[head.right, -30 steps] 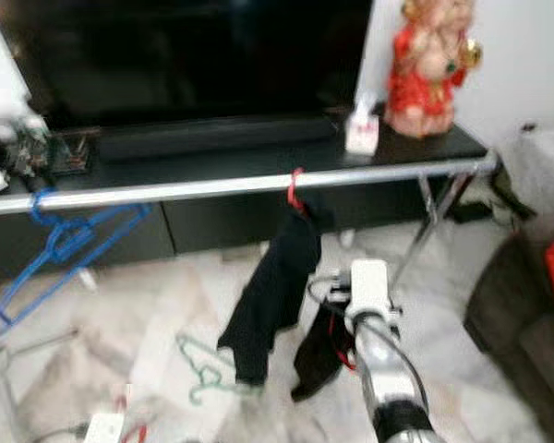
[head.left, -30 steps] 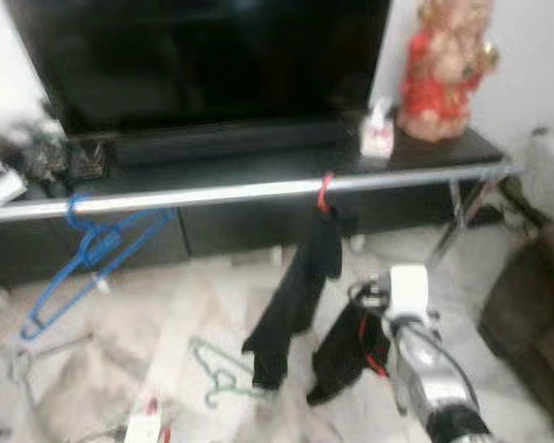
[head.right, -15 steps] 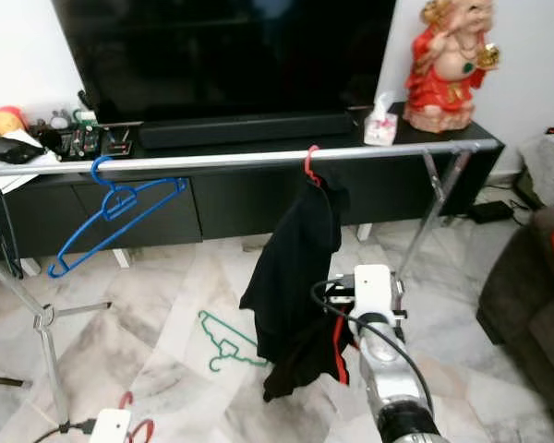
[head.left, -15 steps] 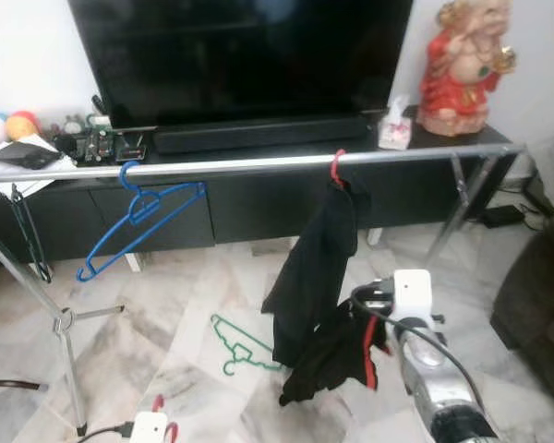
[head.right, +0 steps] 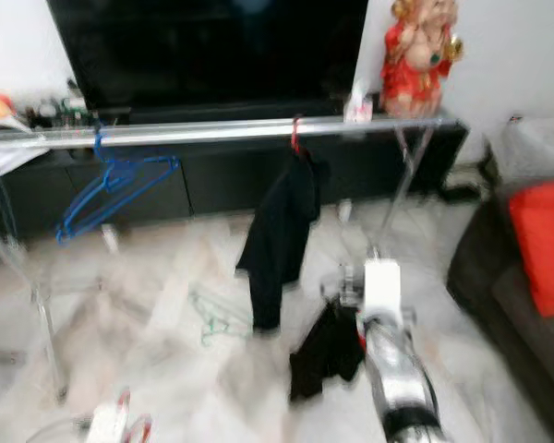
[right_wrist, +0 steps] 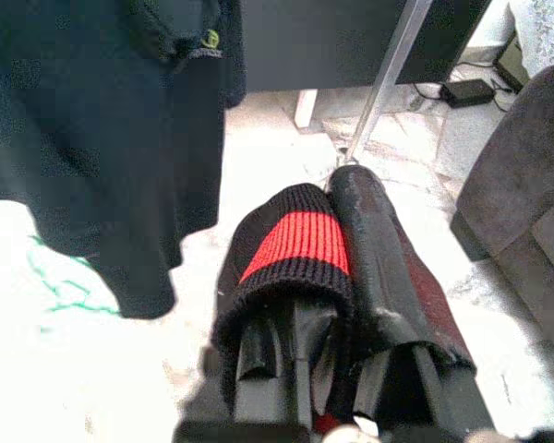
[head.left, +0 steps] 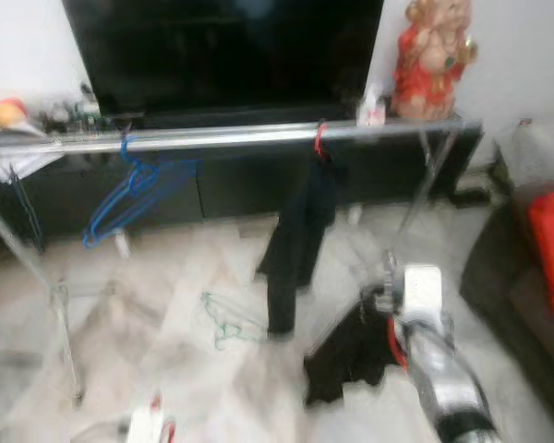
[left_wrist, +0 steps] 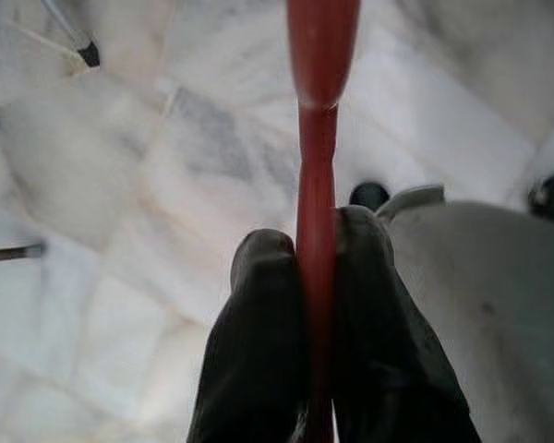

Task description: Hang hanger

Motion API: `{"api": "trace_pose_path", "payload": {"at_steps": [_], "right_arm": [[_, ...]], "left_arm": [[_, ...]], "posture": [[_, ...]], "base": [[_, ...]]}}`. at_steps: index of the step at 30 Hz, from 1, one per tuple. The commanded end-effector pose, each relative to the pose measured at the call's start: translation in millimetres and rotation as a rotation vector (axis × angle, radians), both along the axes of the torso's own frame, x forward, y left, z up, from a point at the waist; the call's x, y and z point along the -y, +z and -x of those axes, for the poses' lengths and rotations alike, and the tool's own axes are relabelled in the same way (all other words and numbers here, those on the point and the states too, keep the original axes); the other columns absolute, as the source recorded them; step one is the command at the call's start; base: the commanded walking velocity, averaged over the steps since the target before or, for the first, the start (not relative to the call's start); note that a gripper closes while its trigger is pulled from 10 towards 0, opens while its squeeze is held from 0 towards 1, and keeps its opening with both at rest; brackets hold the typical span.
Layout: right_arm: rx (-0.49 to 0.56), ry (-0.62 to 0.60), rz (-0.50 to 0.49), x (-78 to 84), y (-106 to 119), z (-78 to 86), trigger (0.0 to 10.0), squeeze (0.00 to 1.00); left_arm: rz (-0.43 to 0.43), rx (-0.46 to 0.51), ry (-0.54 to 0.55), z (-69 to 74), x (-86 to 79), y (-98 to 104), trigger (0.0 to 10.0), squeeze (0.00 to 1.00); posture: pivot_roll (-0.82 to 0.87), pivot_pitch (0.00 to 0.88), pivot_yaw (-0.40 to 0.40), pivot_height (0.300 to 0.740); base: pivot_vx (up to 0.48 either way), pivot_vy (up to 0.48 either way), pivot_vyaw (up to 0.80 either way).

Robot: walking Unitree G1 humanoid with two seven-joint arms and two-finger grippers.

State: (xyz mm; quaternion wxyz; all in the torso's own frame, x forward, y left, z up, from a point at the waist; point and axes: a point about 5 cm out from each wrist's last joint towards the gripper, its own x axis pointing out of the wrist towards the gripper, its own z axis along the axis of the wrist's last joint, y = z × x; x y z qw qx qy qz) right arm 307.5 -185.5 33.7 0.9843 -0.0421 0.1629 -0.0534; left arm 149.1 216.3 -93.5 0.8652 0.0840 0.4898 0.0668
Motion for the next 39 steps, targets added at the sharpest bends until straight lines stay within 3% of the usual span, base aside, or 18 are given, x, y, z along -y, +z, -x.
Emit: {"api": "trace_pose_path", "payload": {"at_steps": [1,39], "right_arm": [[0.020,-0.016,0.011,8.0,5.4,-2.2,10.0,0.00],[0.036,-0.003,0.016,7.1,8.7,-4.4,10.0,0.00]], "left_arm": [[0.015,-0.034,-0.002,7.9,4.3,-4.1,10.0,0.00],[0.037,-0.041,0.000,8.2,7.0,-4.9,10.0,0.00]], "posture": [[-0.04,0.017,-0.050,0.740],[-0.05,0.023,-0.049,0.740]], "base": [[-0.262,0.000,-0.58],[-0.273,0.000,-0.02]]}}
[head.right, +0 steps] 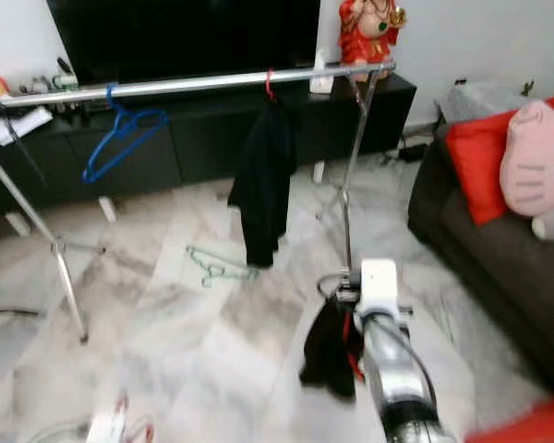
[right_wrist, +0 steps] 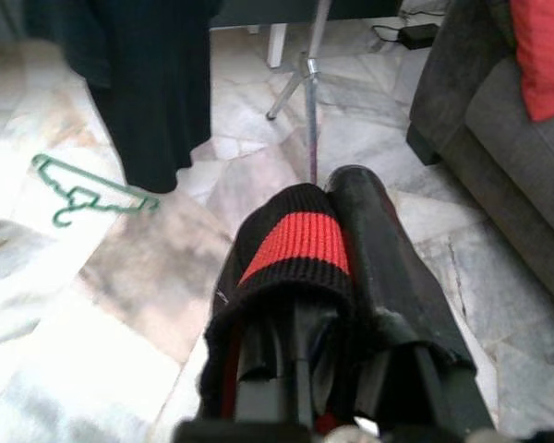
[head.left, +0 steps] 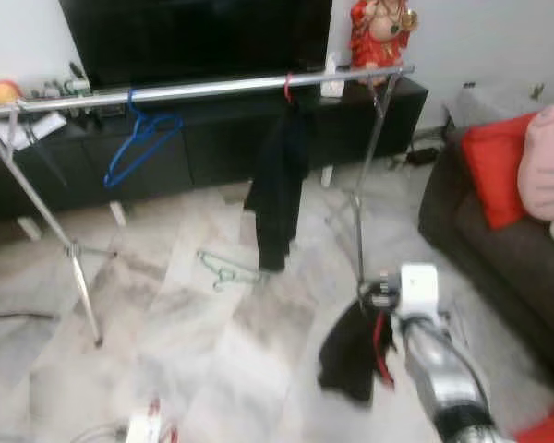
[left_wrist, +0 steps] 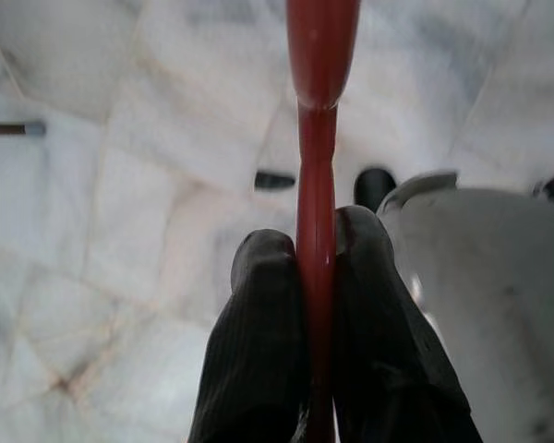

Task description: Hang hanger

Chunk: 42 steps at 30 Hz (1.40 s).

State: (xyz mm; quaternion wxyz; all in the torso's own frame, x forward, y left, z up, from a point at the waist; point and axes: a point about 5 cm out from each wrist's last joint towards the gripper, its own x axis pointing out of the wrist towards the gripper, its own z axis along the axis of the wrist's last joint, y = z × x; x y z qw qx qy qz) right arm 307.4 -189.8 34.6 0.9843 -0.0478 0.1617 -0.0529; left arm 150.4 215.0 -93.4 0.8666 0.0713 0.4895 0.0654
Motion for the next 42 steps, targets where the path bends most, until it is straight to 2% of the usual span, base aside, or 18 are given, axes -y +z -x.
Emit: {"api": "trace_pose_path", "payload": {"at_steps": [1,19,32,37,42], "right_arm": [[0.034,-0.005,0.006,2.8,7.9,-4.5,10.0,0.00],[0.035,0.000,0.001,0.0,8.0,-4.6,10.0,0.00],[0.034,0.001,-0.002,-1.5,7.4,-4.2,10.0,0.00],[0.038,0.006,0.000,-1.7,9.8,-6.1,10.0,0.00],[0.040,0.010,0.001,-1.5,11.4,-7.3,10.0,0.00]], "left_arm": [[0.014,-0.044,-0.010,10.0,6.3,-5.3,10.0,0.00],[0.008,-0.050,-0.014,11.8,0.9,-5.0,10.0,0.00],[0.012,-0.063,-0.023,16.3,7.3,-7.7,10.0,0.00],[0.011,-0.052,-0.023,14.3,6.5,-6.7,10.0,0.00],[0.001,-0.011,-0.024,5.1,0.1,-1.9,10.0,0.00]], "posture": [[-0.05,0.021,-0.050,0.740],[-0.05,0.000,-0.043,0.740],[-0.05,0.000,-0.036,0.740],[-0.05,0.007,-0.039,0.740],[-0.05,0.016,-0.041,0.740]], "base": [[-0.277,0.000,0.00],[-0.284,0.000,0.00],[-0.294,0.000,0.00],[-0.297,0.000,0.00],[-0.298,0.000,0.00]]}}
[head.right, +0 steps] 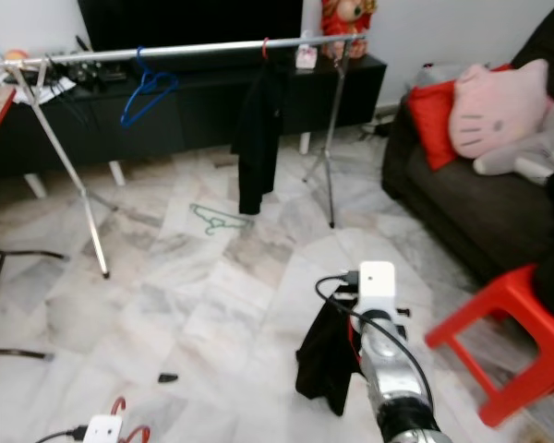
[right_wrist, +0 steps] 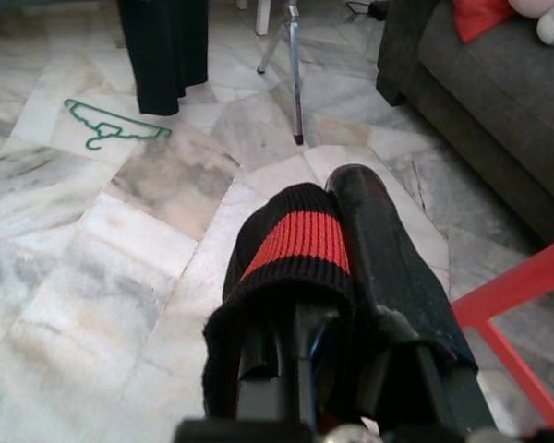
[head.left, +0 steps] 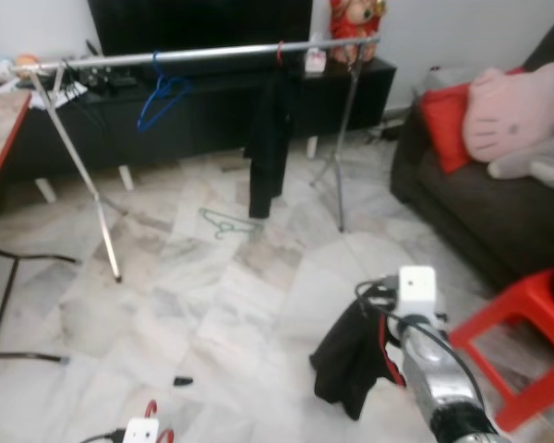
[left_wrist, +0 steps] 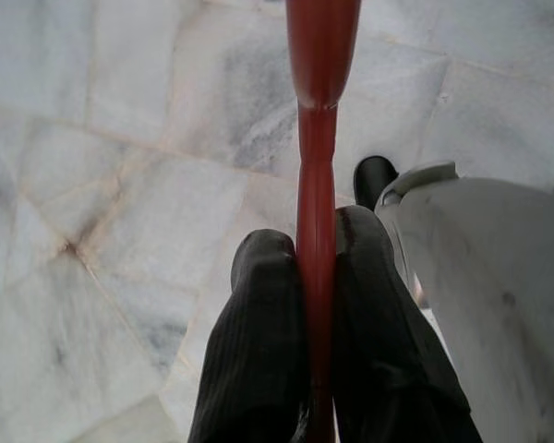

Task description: Hang hanger

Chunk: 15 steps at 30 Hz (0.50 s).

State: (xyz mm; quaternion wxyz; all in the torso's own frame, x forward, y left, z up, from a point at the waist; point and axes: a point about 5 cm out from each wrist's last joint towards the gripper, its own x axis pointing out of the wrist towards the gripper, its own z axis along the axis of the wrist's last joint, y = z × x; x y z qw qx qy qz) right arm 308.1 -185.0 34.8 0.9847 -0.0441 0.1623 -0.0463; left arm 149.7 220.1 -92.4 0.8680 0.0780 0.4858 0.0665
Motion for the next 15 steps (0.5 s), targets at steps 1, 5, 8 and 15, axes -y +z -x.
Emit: {"api": "trace_pose_path", "payload": {"at_steps": [1,5,8,15], "right_arm": [[0.041,0.000,0.011,3.1,11.2,-6.7,10.0,0.00],[0.040,0.002,0.012,3.2,11.8,-7.4,10.0,0.00],[0.039,0.013,0.013,2.1,12.8,-8.4,10.0,0.00],[0.041,0.061,0.016,-0.9,18.1,-12.8,10.0,0.00]], "left_arm": [[0.008,-0.004,-0.023,1.7,3.6,-1.3,10.0,0.00],[-0.009,0.037,-0.057,-9.2,3.0,3.6,10.0,0.00],[-0.018,0.068,-0.078,-16.6,3.2,7.2,10.0,0.00],[-0.039,0.277,-0.108,-49.9,-0.3,29.6,10.0,0.00]], "posture": [[-0.05,0.016,-0.041,0.740],[-0.05,0.024,-0.043,0.740],[-0.05,0.031,-0.044,0.740],[-0.04,0.042,-0.051,0.740]], "base": [[-0.270,0.000,0.00],[-0.068,0.000,0.00],[0.000,0.000,0.00],[0.000,0.000,0.00]]}}
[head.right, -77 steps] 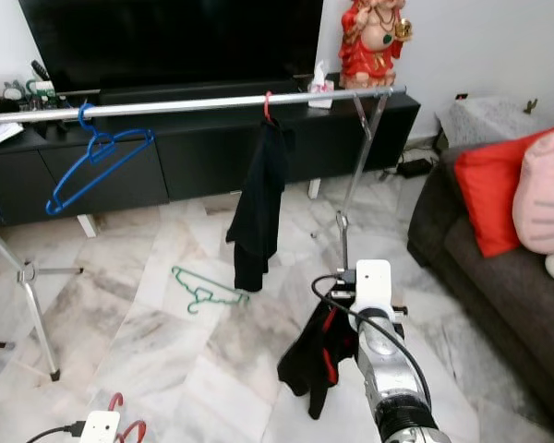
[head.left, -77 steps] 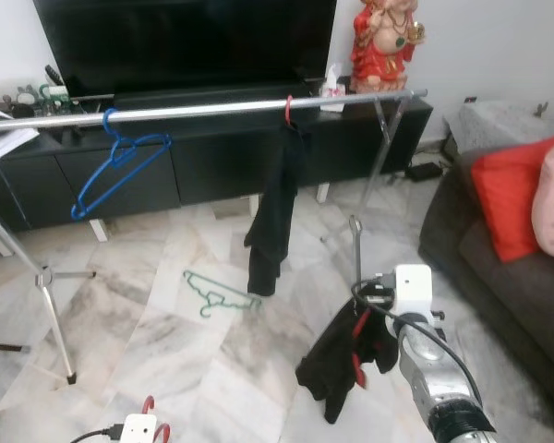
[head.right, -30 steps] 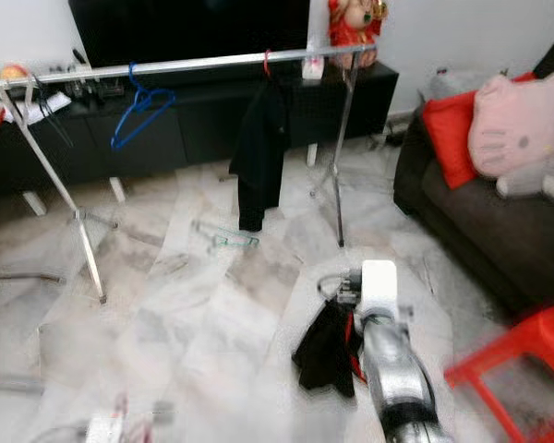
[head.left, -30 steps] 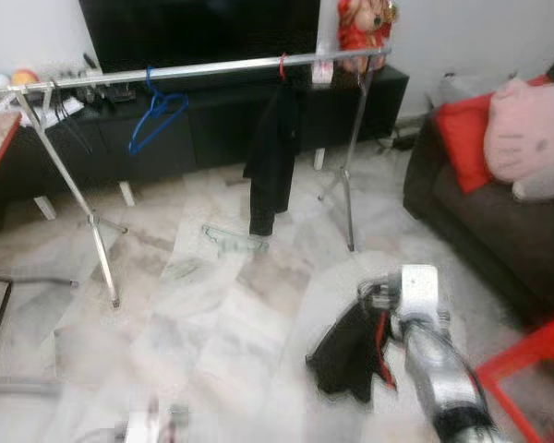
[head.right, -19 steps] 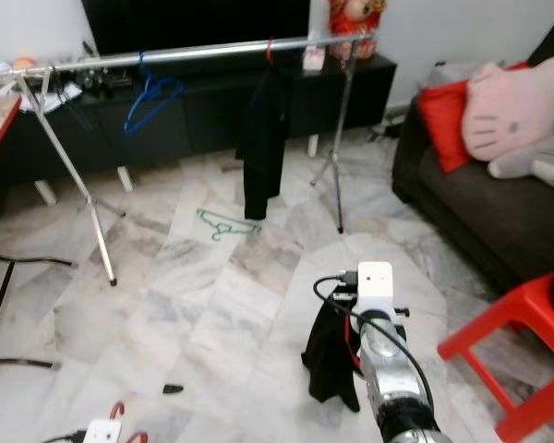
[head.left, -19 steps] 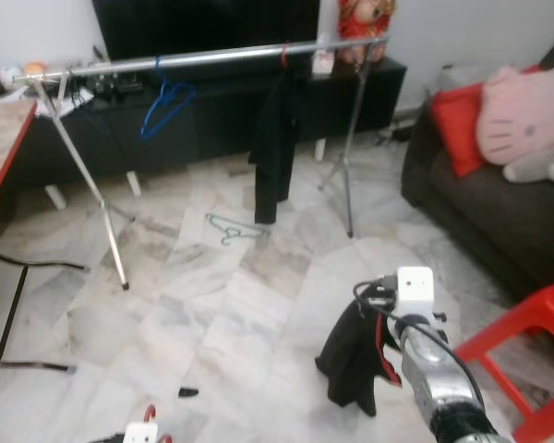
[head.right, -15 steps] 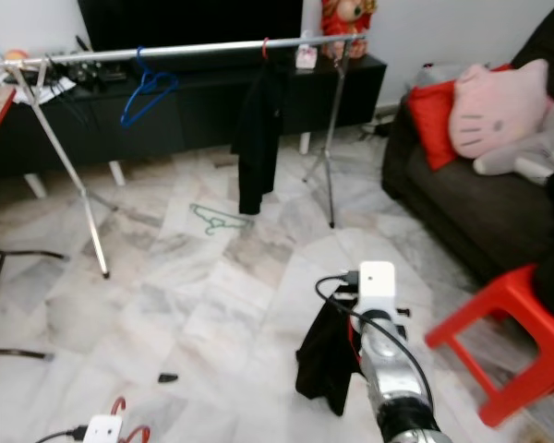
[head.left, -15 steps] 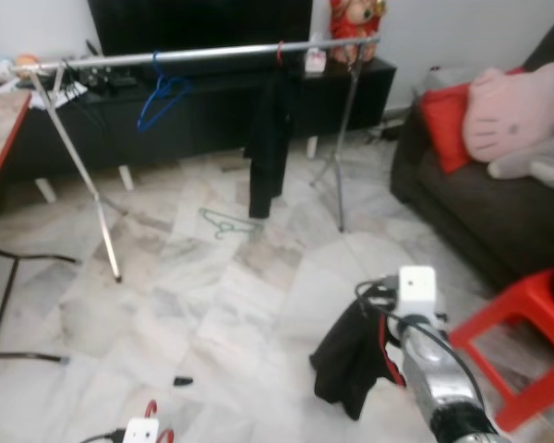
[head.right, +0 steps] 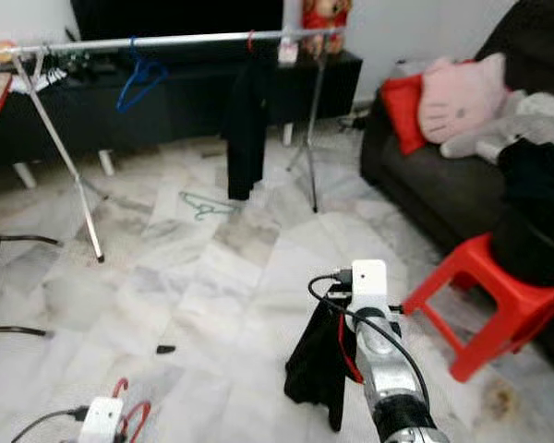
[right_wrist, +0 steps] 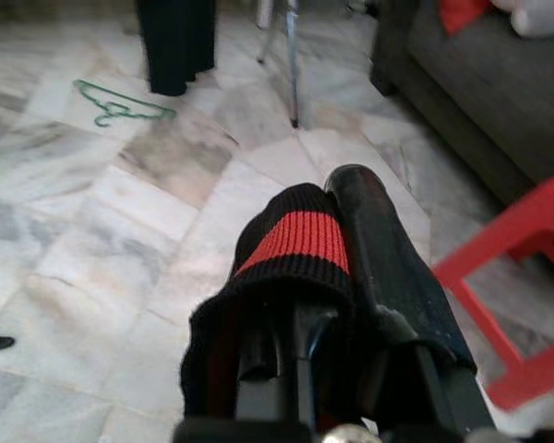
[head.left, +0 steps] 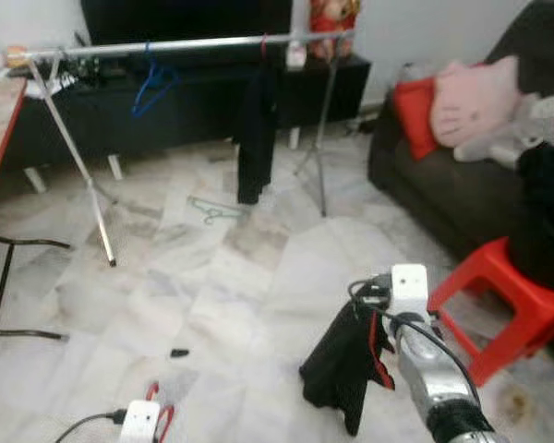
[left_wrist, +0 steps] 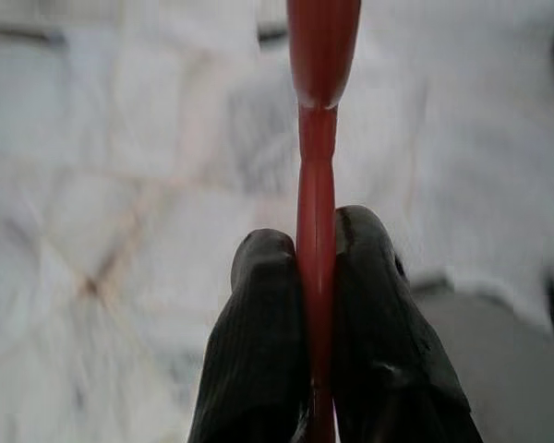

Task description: Hang hanger

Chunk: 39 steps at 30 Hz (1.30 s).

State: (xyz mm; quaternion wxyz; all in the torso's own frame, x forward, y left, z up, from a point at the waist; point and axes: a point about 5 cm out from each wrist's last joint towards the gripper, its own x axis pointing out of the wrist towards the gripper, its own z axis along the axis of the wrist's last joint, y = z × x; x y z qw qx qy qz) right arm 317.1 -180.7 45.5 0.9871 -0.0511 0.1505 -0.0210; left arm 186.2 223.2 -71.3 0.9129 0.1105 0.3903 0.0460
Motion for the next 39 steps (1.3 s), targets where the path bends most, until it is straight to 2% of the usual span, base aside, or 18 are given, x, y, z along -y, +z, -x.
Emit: {"api": "trace_pose_path", "payload": {"at_steps": [1,7,9,10,13,14,15,16,17,20,21,23,27,28,30,33,37,39], "right_arm": [[0.020,0.018,0.012,2.7,8.8,-4.9,10.0,0.00],[0.015,0.096,0.015,-4.1,15.8,-11.1,10.0,0.00],[0.012,0.106,0.018,-4.7,16.4,-11.9,10.0,0.00],[-0.021,0.181,0.095,-5.2,17.1,-14.2,10.0,0.00],[-0.081,0.277,0.216,-4.5,14.0,-14.7,10.0,0.00],[-0.103,0.294,0.240,-2.8,12.8,-14.9,10.0,0.00],[-0.103,0.294,0.240,-2.8,12.8,-14.9,10.0,0.00],[-0.131,0.306,0.280,1.1,12.1,-16.2,10.0,0.00],[-0.140,0.308,0.297,2.9,12.3,-17.0,10.0,0.00],[-0.162,0.309,0.356,6.4,12.3,-18.8,10.0,0.00],[-0.162,0.309,0.356,6.4,12.3,-18.8,10.0,0.00],[-0.186,0.321,0.372,2.7,12.5,-23.0,10.0,0.00],[-0.195,0.331,0.381,-0.3,13.3,-25.5,10.0,0.00],[-0.195,0.332,0.385,-2.8,15.2,-28.2,10.0,0.00],[-0.195,0.332,0.385,-2.8,15.2,-28.2,10.0,0.00],[-0.179,0.280,0.338,-8.1,22.7,-36.5,10.0,0.00],[-0.174,0.230,0.304,-9.4,27.8,-41.9,10.0,0.00],[-0.172,0.226,0.275,-14.9,31.3,-45.7,10.0,0.00]], "left_arm": [[-0.002,0.115,-0.036,-20.0,2.4,13.7,10.0,0.00],[0.020,0.326,-0.125,-55.4,7.5,48.2,10.0,0.00],[0.031,0.343,-0.140,-58.3,9.3,51.5,10.0,0.00],[0.098,0.398,-0.243,-70.3,18.0,67.2,10.0,0.00],[0.150,0.432,-0.360,-79.6,23.9,83.8,10.0,0.00],[0.170,0.425,-0.427,-82.3,26.0,89.8,10.0,0.00],[0.170,0.425,-0.427,-82.3,26.0,89.8,10.0,0.00],[0.202,0.395,-0.550,-85.7,30.0,99.2,10.0,0.00],[0.215,0.378,-0.600,-86.1,31.5,103.2,10.0,0.00],[0.221,0.337,-0.702,-86.5,31.7,111.6,10.0,0.00],[0.221,0.337,-0.702,-86.5,31.7,111.6,10.0,0.00],[0.237,0.289,-0.859,-90.0,36.7,128.1,10.0,0.00],[0.256,0.237,-0.969,-86.8,42.3,135.6,10.0,0.00],[0.268,0.188,-1.053,-82.9,47.1,140.3,10.0,0.00],[0.268,0.188,-1.053,-82.9,47.1,140.3,10.0,0.00],[0.321,0.171,-1.139,-80.5,57.7,155.9,10.0,0.00],[0.351,0.204,-1.136,-83.3,61.4,163.4,10.0,0.00],[0.402,0.233,-1.140,-84.0,67.7,171.2,10.0,0.00]], "posture": [[-0.04,0.044,-0.051,0.740],[-0.04,0.047,-0.056,0.740],[-0.04,0.047,-0.056,0.740],[-0.05,0.048,-0.058,0.740],[-0.05,0.048,-0.058,0.740],[-0.05,0.049,-0.061,0.740],[-0.05,0.049,-0.061,0.740],[-0.05,0.048,-0.063,0.740],[-0.05,0.048,-0.063,0.740],[-0.05,0.048,-0.063,0.740],[-0.05,0.048,-0.063,0.740],[-0.05,0.041,-0.064,0.740],[-0.04,0.038,-0.065,0.740],[-0.04,0.033,-0.064,0.740],[-0.04,0.033,-0.064,0.740],[-0.04,0.025,-0.067,0.740],[-0.04,0.021,-0.069,0.740],[-0.03,0.017,-0.074,0.740]], "base": [[0.000,0.000,0.00],[0.000,0.000,0.00],[0.000,0.000,0.00],[0.000,0.000,0.00],[0.000,0.000,0.00],[0.000,0.000,0.00],[0.000,0.000,0.00],[0.000,0.000,0.00],[0.000,0.000,0.00],[0.000,0.000,0.00],[0.000,0.000,0.00],[0.000,0.000,0.00],[0.000,0.000,0.00],[0.000,0.000,0.00],[0.000,0.000,0.00],[0.000,0.000,0.00],[0.000,0.000,0.00],[0.000,0.000,0.00]]}}
